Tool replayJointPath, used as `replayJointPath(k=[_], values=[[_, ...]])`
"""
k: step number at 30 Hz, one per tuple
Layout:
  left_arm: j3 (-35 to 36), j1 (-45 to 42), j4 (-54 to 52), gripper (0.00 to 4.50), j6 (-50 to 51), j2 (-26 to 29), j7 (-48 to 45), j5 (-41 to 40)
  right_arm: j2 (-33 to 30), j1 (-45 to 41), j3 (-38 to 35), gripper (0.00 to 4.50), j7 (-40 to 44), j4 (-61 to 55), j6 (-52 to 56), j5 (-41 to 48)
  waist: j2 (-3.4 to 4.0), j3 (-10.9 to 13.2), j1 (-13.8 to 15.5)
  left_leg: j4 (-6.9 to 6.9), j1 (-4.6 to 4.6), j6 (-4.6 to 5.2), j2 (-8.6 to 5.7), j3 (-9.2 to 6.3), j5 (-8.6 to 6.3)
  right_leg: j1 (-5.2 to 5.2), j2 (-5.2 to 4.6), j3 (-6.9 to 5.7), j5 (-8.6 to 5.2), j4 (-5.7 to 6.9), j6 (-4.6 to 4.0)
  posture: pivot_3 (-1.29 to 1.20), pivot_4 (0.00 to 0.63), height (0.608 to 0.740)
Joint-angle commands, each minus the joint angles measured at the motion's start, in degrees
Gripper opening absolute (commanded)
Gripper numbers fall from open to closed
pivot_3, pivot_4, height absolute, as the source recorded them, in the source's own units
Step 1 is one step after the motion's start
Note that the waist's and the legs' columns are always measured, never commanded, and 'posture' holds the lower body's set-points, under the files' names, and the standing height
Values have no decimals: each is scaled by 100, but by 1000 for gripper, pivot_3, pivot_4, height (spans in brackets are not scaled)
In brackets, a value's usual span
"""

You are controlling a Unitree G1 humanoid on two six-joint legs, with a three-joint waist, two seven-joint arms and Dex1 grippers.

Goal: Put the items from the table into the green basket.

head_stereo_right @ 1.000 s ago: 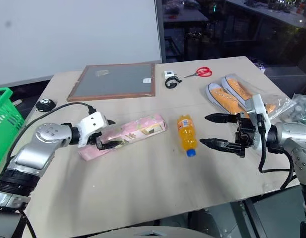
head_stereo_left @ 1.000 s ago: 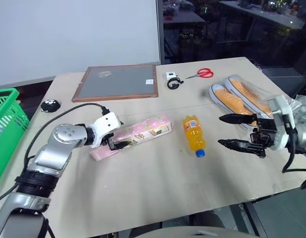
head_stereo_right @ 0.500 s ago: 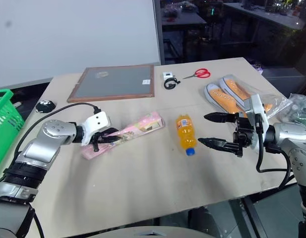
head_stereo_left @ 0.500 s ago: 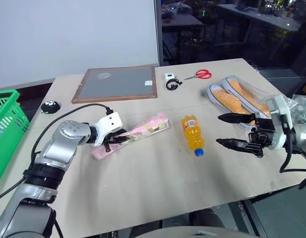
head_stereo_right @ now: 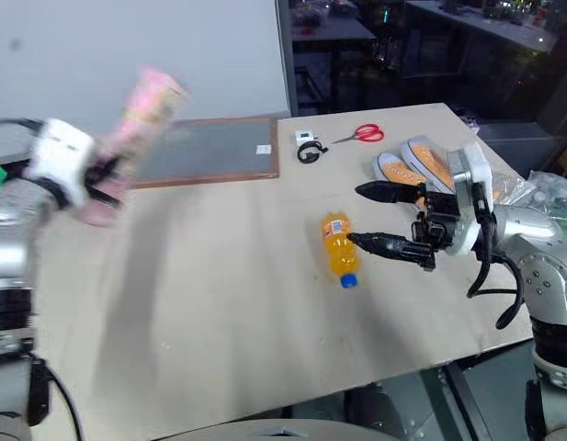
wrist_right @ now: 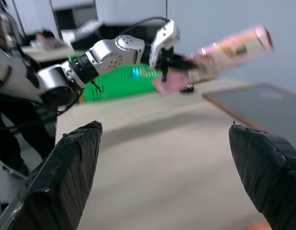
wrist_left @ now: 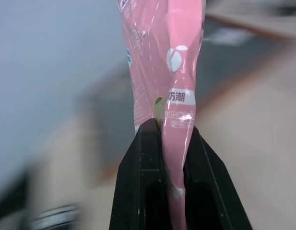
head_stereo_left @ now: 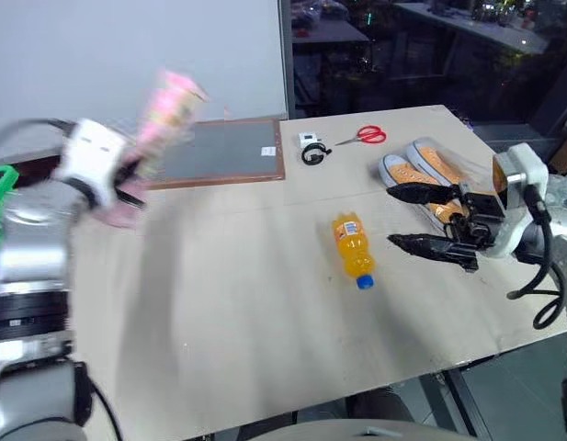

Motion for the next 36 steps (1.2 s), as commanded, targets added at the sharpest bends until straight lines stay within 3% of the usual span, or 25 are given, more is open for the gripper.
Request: replayJointPath(k=[1, 4, 7, 14, 18, 24, 26, 28, 30, 33, 36], values=[[799, 303, 200, 75, -276, 895, 217, 457, 140, -422, 111, 4500, -55, 3, -8, 115, 1, 0, 42, -10, 1, 0, -1, 0, 0, 0, -3, -2, 0, -8, 0, 186, 0, 740], [1623, 1033, 817, 75, -252, 1520, 199, 751, 349, -744, 287, 4500, 9, 285, -136, -57, 7, 1, 104, -42, 6, 0, -6, 2, 0, -1, -10, -5, -3, -20, 2, 238, 0, 740], [2197, 1564, 1032, 75, -140, 1658, 264, 934, 581, -935, 473, 4500, 67, 640, -452, -402, -1, -3, 295, -55, 9, 0, -6, -4, 0, 0, -12, -16, -6, -22, 6, 280, 0, 740], [2578, 2389, 1529, 75, -322, 1729, 415, 1286, 913, -1235, 687, 4500, 189, 966, -718, -696, -23, -14, 619, -55, 7, -2, -3, -13, 1, 0, -9, -28, -17, -21, 21, 307, 0, 740], [2530, 2459, 1965, 1442, -611, 1630, 753, 1267, 921, -1189, 650, 4500, 145, 971, -798, -749, -42, -26, 699, -55, 8, -2, -3, -14, 1, 1, -10, -29, -17, -21, 22, 307, 0, 740], [1771, 1722, 2724, 4412, -1560, 1687, 1286, 1135, 993, -1143, 614, 4500, 55, 918, -892, -785, -47, -31, 749, -55, 11, -3, -3, -15, 2, 2, -10, -32, -17, -17, 22, 276, 0, 740], [1537, 1421, 2911, 4465, -1777, 1731, 1451, 1119, 968, -1074, 578, 4500, 41, 884, -921, -814, -50, -33, 740, -55, 12, -4, -3, -15, 2, 2, -8, -32, -15, -15, 19, 269, 0, 740], [1434, 901, 2748, 4465, -1848, 1473, 1259, 702, 913, -993, 519, 4500, 8, 840, -939, -845, -58, -38, 733, -55, 10, -4, -4, -15, 2, 2, -9, -32, -11, -16, 13, 259, 0, 740], [1351, 420, 2076, 4465, -1376, 855, 782, -42, 858, -923, 444, 4500, -46, 802, -935, -843, -53, -48, 763, -54, 8, -5, -7, -16, 3, 4, -12, -35, -4, -17, 2, 242, 0, 740], [1146, 397, -32, 4465, 163, -278, 184, -1509, 696, -787, 372, 4500, -77, 793, -1012, -978, -51, -76, 786, -46, 4, -8, -24, -14, 5, 9, -28, -30, -3, -19, 1, 214, 0, 740], [896, 562, -2026, 4465, 1967, -1287, 335, -2947, 423, -488, 290, 4500, -18, 726, -1069, -1121, -62, -83, 741, -27, -5, -6, -25, -16, 4, 7, -32, -26, -2, -12, 1, 198, 0, 740]])
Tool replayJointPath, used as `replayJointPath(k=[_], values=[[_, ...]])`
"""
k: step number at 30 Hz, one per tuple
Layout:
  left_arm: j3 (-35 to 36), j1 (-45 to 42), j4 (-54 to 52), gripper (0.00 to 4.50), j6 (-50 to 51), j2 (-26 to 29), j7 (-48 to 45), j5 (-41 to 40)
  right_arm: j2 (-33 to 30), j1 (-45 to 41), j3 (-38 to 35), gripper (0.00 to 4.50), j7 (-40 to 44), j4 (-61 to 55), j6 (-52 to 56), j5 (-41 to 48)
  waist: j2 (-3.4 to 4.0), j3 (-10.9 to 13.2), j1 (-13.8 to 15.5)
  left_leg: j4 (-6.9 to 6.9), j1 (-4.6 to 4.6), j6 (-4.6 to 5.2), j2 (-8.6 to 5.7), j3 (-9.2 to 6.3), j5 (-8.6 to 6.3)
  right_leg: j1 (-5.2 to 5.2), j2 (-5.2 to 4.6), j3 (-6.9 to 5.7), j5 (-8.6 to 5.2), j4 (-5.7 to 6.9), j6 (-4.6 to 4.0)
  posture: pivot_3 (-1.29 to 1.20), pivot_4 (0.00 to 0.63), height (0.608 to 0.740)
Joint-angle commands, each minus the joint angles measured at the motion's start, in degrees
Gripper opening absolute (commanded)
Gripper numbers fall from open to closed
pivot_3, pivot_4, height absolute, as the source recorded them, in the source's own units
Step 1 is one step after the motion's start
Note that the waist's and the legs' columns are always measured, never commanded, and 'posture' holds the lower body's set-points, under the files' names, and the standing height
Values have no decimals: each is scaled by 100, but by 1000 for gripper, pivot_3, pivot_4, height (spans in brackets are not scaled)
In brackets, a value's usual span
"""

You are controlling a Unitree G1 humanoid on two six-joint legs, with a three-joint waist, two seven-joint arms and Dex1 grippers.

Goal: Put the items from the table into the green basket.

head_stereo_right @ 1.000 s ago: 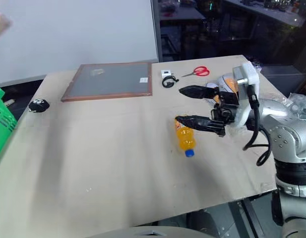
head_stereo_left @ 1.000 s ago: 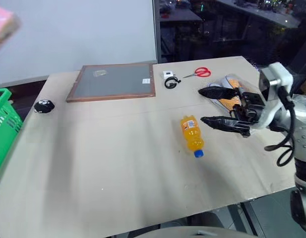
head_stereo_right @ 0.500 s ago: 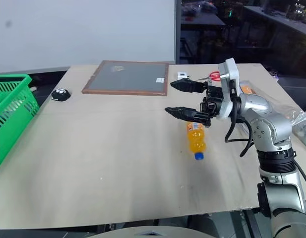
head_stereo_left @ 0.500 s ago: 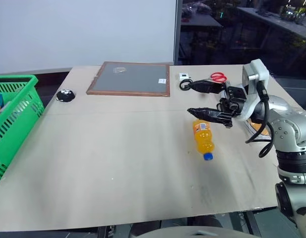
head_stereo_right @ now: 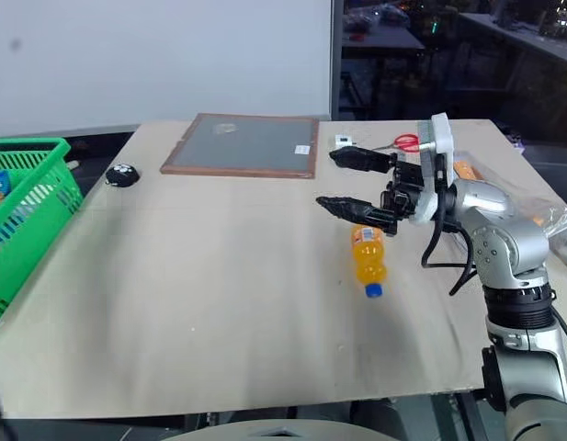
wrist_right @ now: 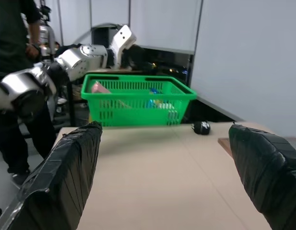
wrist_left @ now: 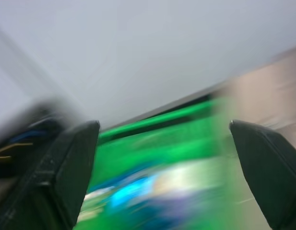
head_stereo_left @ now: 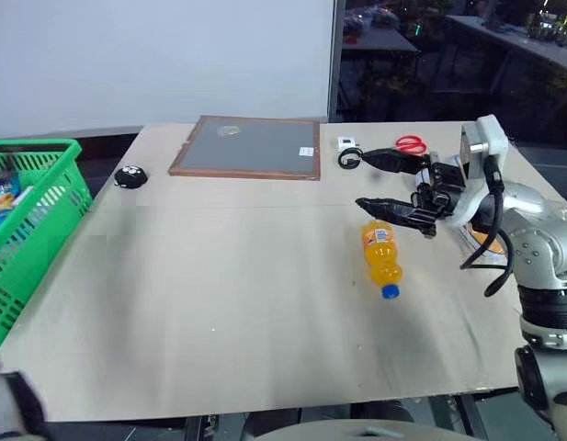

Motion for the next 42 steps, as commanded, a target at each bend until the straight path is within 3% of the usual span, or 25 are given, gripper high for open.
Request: replayJointPath(k=[1, 4, 6, 9, 16, 19, 23, 32, 35, 36, 37, 40, 42], values=[[-383, 88, -2279, 4465, 2000, -814, 179, -1733, -291, 273, -367, 4500, -11, -233, -132, -57, -14, -6, -77, 6, -4, 1, 2, 1, 0, 1, 2, 1, 1, -3, 0, 183, 0, 740], [-1022, 214, -3305, 4465, 2964, -1609, 590, -2412, -463, 570, -463, 4500, -112, -338, -66, -63, -13, -7, -254, 14, -4, 7, 4, 4, -4, -1, 3, 9, 1, -1, 0, 155, 0, 740], [-1572, 303, -3618, 4465, 3114, -1862, 731, -2334, -678, 805, -394, 4500, -117, -402, -108, -301, -4, -9, -366, 12, 4, 8, 5, 12, -5, 0, 4, 19, 1, 3, 1, 128, 0, 740], [-1734, 250, -3768, 4465, 2999, -2037, 690, -2403, -846, 1206, -92, 4500, -885, -740, 289, -829, 2, -7, -485, 10, 9, 8, 11, 15, -5, 1, 18, 25, 0, 4, 0, 116, 0, 740], [-1330, 916, -3917, 4465, 2535, -873, -725, -2600, -128, 1208, 767, 4500, -3055, -1331, 1891, -1619, 25, 1, -736, 10, 23, 5, 27, 26, -1, 6, 48, 44, -26, 25, -11, 116, 0, 740], [-715, 1663, -4243, 4465, 2238, -241, -1667, -2799, 721, 909, 743, 4500, -4047, -1458, 3143, -1483, 28, 4, -800, 19, 25, 3, 30, 33, 0, 0, 49, 50, -25, 27, -12, 126, 0, 740], [281, 2412, -4278, 4465, 1977, 126, -2221, -2864, 1273, 667, 777, 4500, -4955, -1065, 4208, -1957, 44, 13, -676, 19, 17, 3, 30, 28, 0, -6, 46, 45, -26, 14, -12, 158, 0, 740], [1450, 3266, -4837, 4465, 2062, -42, -2218, -3322, 1820, 211, 931, 4500, -5137, -486, 5668, -1958, 66, 27, -567, 8, 13, 4, 23, 23, -1, -3, 32, 32, -27, -9, -9, 237, 0, 740], [1513, 3461, -5118, 4500, 2061, -276, -2024, -3715, 1810, 77, 1000, 3633, -5075, -274, 5615, -2028, 75, 25, -555, 7, 15, 4, 22, 21, -1, -2, 31, 29, -27, -7, -9, 248, 0, 740], [1535, 3538, -5186, 4500, 2045, -368, -1933, -3840, 1783, 49, 1039, 3003, -5017, -251, 5577, -2026, 71, 23, -554, 7, 15, 4, 23, 19, -1, -1, 31, 27, -27, -7, -9, 253, 0, 740], [1501, 3605, -5239, 4500, 2008, -441, -1858, -3859, 1765, 31, 1057, 2794, -4980, -238, 5558, -2030, 69, 21, -554, 7, 15, 4, 23, 18, -1, -1, 32, 26, -27, -7, -8, 259, 0, 740], [1350, 3771, -5313, 4500, 1939, -615, -1667, -3908, 1685, 23, 1155, 2778, -4877, -244, 5334, -2079, 70, 21, -558, 7, 16, 4, 23, 17, -1, 0, 31, 24, -27, -7, -9, 262, 0, 740], [1212, 3698, -5216, 4500, 1900, -822, -1372, -3979, 1467, 63, 1413, 2778, -4586, -344, 4512, -2207, 78, 26, -554, 6, 17, 4, 23, 17, -1, 0, 32, 24, -27, -7, -9, 259, 0, 740]])
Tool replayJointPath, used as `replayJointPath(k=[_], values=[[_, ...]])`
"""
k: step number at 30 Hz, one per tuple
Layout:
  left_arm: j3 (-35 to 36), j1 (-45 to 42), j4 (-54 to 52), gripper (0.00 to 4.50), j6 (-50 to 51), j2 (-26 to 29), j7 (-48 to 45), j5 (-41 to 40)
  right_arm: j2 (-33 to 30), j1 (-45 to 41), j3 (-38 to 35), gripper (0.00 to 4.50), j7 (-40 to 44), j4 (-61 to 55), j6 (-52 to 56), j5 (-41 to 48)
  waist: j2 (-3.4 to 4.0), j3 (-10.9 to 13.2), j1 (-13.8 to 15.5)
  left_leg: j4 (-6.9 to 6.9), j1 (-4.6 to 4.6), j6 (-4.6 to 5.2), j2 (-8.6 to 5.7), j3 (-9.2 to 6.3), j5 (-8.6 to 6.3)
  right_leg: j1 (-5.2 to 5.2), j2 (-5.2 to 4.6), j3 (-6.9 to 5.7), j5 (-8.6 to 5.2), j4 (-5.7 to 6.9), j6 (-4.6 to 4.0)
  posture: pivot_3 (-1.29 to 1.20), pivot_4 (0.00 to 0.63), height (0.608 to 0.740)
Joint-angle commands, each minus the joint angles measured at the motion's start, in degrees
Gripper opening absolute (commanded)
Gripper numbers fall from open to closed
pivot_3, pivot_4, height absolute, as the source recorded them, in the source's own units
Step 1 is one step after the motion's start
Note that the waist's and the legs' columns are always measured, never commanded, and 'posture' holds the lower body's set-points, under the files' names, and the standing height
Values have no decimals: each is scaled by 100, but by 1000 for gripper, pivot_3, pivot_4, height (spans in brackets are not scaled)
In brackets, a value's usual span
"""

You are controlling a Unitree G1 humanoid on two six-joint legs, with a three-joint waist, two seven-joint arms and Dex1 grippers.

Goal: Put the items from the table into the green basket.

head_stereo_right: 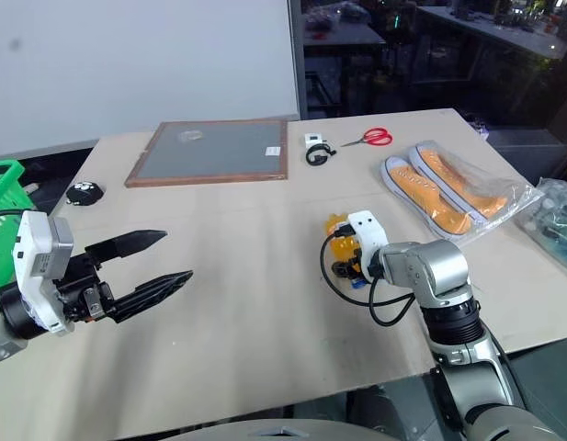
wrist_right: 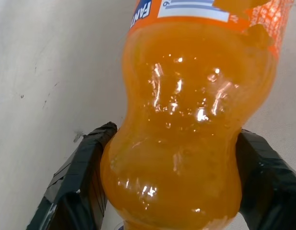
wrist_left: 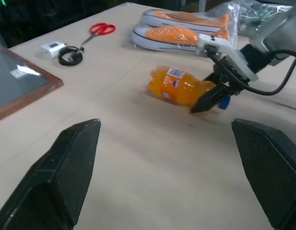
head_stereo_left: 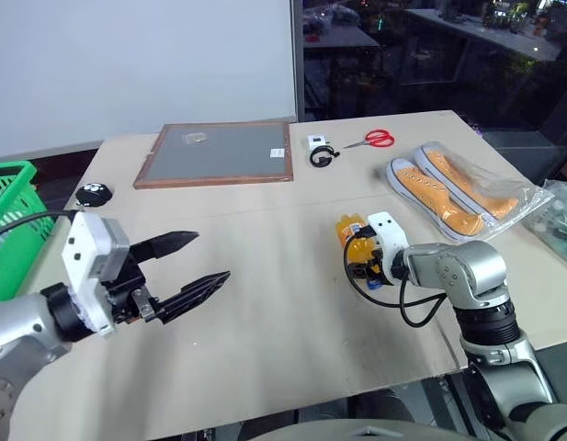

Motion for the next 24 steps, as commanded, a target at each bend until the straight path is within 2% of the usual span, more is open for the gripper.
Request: replayJointPath(k=[1, 3, 5, 8, 11, 15, 17, 24], values=[[-261, -225, 57, 4500, -203, -359, 600, -150, -317, -49, 365, 2778, 564, -225, -1528, -199, 17, 11, 8, 0, -1, 0, 0, 0, 0, 0, 0, 0, 0, 0, 0, 256, 0, 740], [-570, -534, 116, 4500, -336, -738, 1051, -206, -466, 18, 504, 2778, 1127, -324, -2609, -240, 23, 16, 28, 1, -5, 0, -4, 0, 0, -1, -3, 1, 0, -2, 1, 247, 0, 740], [-806, -864, 218, 4500, -387, -1168, 1489, -668, -555, 57, 577, 2778, 1653, -367, -3538, -275, 22, 16, 43, 0, -6, 0, -3, -2, 0, -1, -2, 0, 1, -2, 2, 242, 0, 740], [-1187, -1254, 444, 4500, -537, -1783, 1974, -1137, -503, -5, 496, 2778, 2175, -387, -4395, -169, 16, 11, 45, 0, -7, 0, -1, -4, 0, -1, -1, -2, 14, -2, 24, 219, 0, 740], [-1502, -1403, 640, 4500, -630, -2129, 2071, -1508, -371, -37, 367, 2778, 2808, -555, -4886, 240, 14, 10, 52, 0, -9, -1, -2, -5, 0, -1, -3, -1, 18, -4, 18, 203, 0, 740], [-1891, -1716, 862, 4500, -897, -2372, 2034, -1514, -317, -124, 375, 2778, 3325, -675, -5090, 565, 14, 10, 73, 0, -11, -1, -4, -7, 0, -1, -3, -1, 16, -6, 19, 185, 0, 740], [-1987, -1754, 921, 4500, -942, -2318, 1977, -1456, -249, -205, 389, 2778, 3337, -613, -5167, 549, 13, 10, 74, 0, -10, -1, -5, -6, 0, 0, -2, -2, 7, -6, 10, 181, 0, 740], [-2138, -1883, 1048, 4500, -896, -2164, 1991, -2001, -62, -300, 534, 2778, 3660, -630, -5467, 630, 13, 10, 64, 0, -6, -2, -4, -6, 1, 0, -1, 1, 1, -3, 0, 184, 0, 740]])
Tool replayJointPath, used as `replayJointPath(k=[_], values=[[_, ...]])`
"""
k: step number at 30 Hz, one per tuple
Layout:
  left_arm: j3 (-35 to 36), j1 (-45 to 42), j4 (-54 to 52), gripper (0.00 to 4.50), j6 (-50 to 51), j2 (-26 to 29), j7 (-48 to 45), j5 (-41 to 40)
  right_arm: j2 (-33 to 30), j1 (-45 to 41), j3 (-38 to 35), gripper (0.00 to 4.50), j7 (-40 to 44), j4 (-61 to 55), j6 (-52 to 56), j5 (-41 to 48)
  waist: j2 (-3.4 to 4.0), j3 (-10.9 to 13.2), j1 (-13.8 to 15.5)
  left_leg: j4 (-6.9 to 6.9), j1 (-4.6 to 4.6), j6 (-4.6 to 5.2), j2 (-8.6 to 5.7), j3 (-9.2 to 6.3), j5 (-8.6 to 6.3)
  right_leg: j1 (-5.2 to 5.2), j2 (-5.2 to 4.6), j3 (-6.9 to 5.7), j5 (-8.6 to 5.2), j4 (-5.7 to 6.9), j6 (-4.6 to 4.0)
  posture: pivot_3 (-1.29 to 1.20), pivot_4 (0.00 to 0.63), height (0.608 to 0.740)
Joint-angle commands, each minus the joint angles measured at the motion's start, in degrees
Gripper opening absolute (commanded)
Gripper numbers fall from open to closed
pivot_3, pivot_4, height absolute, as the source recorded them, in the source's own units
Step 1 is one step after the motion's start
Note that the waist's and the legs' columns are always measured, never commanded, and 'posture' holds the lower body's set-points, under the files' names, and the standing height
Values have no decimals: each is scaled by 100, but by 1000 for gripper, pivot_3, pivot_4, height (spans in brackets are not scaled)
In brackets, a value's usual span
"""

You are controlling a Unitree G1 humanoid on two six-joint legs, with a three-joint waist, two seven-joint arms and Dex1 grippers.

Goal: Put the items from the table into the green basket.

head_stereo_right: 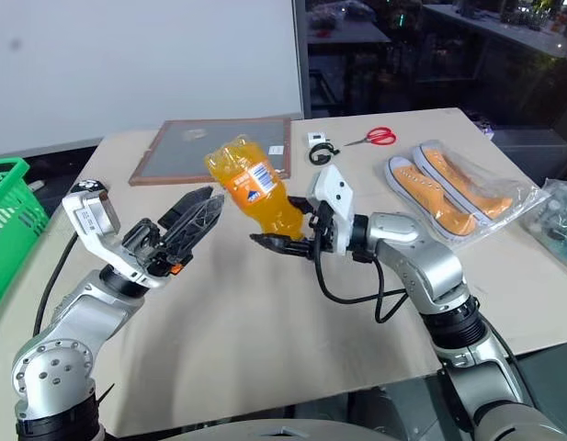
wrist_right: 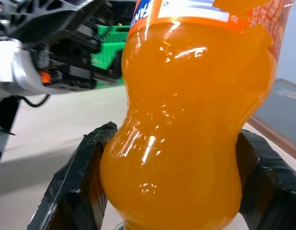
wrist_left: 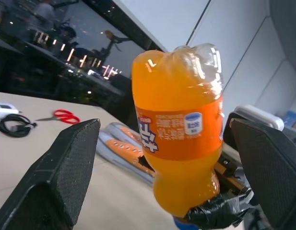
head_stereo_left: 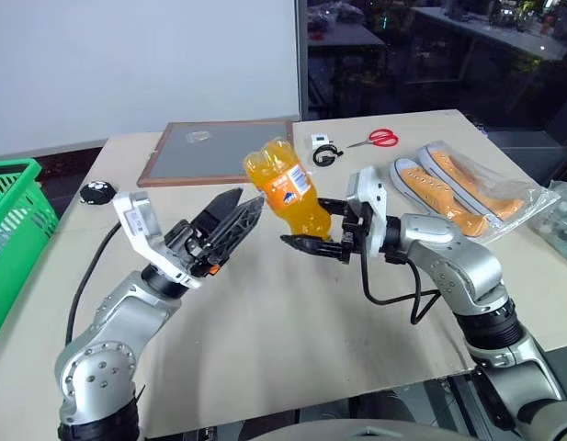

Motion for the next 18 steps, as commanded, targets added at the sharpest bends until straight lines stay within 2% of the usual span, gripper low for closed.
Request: replayJointPath(k=[1, 5, 8, 17, 18], values=[[-143, -224, -36, 4500, -43, 133, -50, -303, 69, -220, 24, 2778, 303, -222, -397, 82, 0, 0, 2, 0, 0, 0, 0, 0, 0, 0, -1, 0, 0, 0, 0, 184, 0, 740], [-293, -503, -7, 4500, -68, 81, -89, -905, 18, -206, 335, 2778, 916, -171, -949, -69, 0, 0, 5, 0, -2, 0, -2, 0, 0, 0, -2, 0, 0, -2, 0, 183, 0, 740], [-394, -560, -68, 4500, 0, 204, -172, -1242, -4, -229, 466, 2778, 1040, -56, -1089, -193, 0, 0, -11, 0, -1, 0, -2, 1, 0, 0, -2, 0, 0, -2, 0, 182, 0, 740], [-555, -523, 71, 4500, -53, 452, -194, -1205, 176, -235, 346, 2778, 892, 9, -973, -105, 1, 1, -1, 0, -1, -2, -1, 0, 1, 0, -1, 0, -1, -1, 0, 179, 0, 740], [-554, -501, 73, 4086, -74, 450, -196, -1189, 196, -228, 335, 2778, 858, 4, -957, -100, 1, 1, -1, 0, -1, -2, -1, 0, 1, 0, 0, 0, -1, -1, 0, 178, 0, 740]])
